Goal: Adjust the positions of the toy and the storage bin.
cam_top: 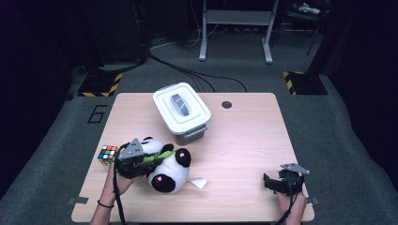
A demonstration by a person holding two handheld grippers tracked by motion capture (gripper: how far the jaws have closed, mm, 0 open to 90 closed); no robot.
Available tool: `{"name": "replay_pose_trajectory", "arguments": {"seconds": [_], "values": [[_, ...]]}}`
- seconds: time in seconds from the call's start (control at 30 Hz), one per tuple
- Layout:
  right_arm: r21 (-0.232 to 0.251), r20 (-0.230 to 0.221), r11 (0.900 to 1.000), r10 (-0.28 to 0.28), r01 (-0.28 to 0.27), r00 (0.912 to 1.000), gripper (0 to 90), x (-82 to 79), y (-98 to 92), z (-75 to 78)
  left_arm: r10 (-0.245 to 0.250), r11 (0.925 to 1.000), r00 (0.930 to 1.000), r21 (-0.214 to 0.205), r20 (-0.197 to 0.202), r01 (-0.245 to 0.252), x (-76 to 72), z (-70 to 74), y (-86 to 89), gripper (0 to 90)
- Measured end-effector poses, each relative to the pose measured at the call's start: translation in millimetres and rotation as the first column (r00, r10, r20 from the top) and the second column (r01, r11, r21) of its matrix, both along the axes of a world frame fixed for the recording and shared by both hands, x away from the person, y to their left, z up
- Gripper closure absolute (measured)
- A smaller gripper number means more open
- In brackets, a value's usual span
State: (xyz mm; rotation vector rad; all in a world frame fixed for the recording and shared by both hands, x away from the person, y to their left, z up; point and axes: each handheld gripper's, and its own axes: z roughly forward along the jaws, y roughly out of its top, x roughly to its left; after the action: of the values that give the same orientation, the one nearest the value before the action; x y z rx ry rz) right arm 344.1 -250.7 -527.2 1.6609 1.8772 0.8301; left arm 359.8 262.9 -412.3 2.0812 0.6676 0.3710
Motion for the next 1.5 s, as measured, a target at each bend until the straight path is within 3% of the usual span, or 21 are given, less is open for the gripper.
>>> {"name": "replay_pose_trajectory", "arguments": {"seconds": [0.13, 0.33, 0.43, 0.47, 0.6, 0.67, 0.73, 0.77, 0.9, 1.0, 1.27, 1.4, 1.47, 1.5], "values": [[-0.002, 0.000, 1.0000, 0.000, 0.000, 1.0000, 5.8, 0.1, 0.4, -0.1, -0.037, 0.9991, 0.9993, 0.018, -0.004, 0.037, 5.2, -4.8, 11.3, 73.9], [-0.007, 0.000, 1.0000, 0.003, -0.003, 1.0000, 5.7, 0.5, 0.5, -0.2, -0.079, 0.9969, 0.9967, -0.001, -0.020, 0.079, 15.1, -16.2, 22.7, 73.6], [-0.004, 0.000, 1.0000, -0.001, 0.001, 1.0000, 5.8, 0.3, 0.6, -0.2, -0.067, 0.9978, 0.9961, -0.010, -0.057, 0.066, 18.6, -28.0, 25.5, 73.2], [-0.003, -0.001, 1.0000, -0.001, 0.001, 1.0000, 5.8, 0.1, 0.5, -0.1, -0.057, 0.9977, 0.9962, -0.041, -0.067, 0.054, 17.8, -30.3, 27.6, 72.7], [-0.013, -0.002, 0.9999, 0.004, -0.004, 1.0000, 5.5, 0.6, 0.6, -0.2, -0.005, 0.9983, 0.9977, -0.057, -0.068, 0.001, 11.9, -33.0, 29.2, 69.4], [-0.015, -0.003, 0.9999, 0.003, -0.003, 1.0000, 5.2, 0.7, 1.2, -0.2, 0.039, 0.9981, 0.9972, -0.046, -0.063, -0.042, 10.5, -31.2, 28.9, 60.6], [-0.015, -0.005, 0.9999, 0.006, -0.006, 1.0000, 5.0, 0.6, 1.3, -0.1, 0.073, 0.9953, 0.9955, -0.058, -0.061, -0.077, 8.5, -29.1, 29.0, 44.5], [-0.016, -0.002, 0.9999, 0.005, -0.005, 1.0000, 4.4, 0.8, 1.8, -0.4, 0.076, 0.9946, 0.9945, -0.065, -0.071, -0.081, 7.4, -28.1, 29.3, 39.1], [-0.017, -0.011, 0.9998, 0.011, -0.012, 0.9999, 2.7, 1.6, 2.6, -0.1, 0.099, 0.9934, 0.9939, -0.053, -0.049, -0.101, -4.1, -22.2, 27.9, 18.3], [-0.009, -0.023, 0.9997, 0.022, -0.022, 0.9995, 1.5, 2.0, 2.1, 0.7, 0.124, 0.9904, 0.9918, -0.057, -0.030, -0.126, -12.2, -17.6, 32.6, 15.1], [0.003, -0.028, 0.9976, 0.070, -0.070, 0.9972, 1.0, 6.4, 7.7, 3.9, 0.235, 0.9717, 0.9720, -0.023, 0.001, -0.235, -32.0, -14.0, 54.3, 6.0], [0.005, -0.030, 0.9937, 0.112, -0.112, 0.9932, 1.0, 9.8, 14.7, 8.7, 0.300, 0.9539, 0.9540, 0.015, 0.013, -0.300, -43.6, -19.8, 64.5, 3.8], [0.008, -0.035, 0.9918, 0.128, -0.127, 0.9912, 0.9, 12.4, 18.7, 11.4, 0.346, 0.9378, 0.9381, 0.024, 0.017, -0.346, -48.7, -27.8, 71.1, 3.1], [0.009, -0.037, 0.9895, 0.145, -0.144, 0.9888, 0.9, 14.7, 21.9, 13.2, 0.356, 0.9342, 0.9345, 0.024, 0.008, -0.356, -50.3, -30.0, 73.1, 2.2]]}}
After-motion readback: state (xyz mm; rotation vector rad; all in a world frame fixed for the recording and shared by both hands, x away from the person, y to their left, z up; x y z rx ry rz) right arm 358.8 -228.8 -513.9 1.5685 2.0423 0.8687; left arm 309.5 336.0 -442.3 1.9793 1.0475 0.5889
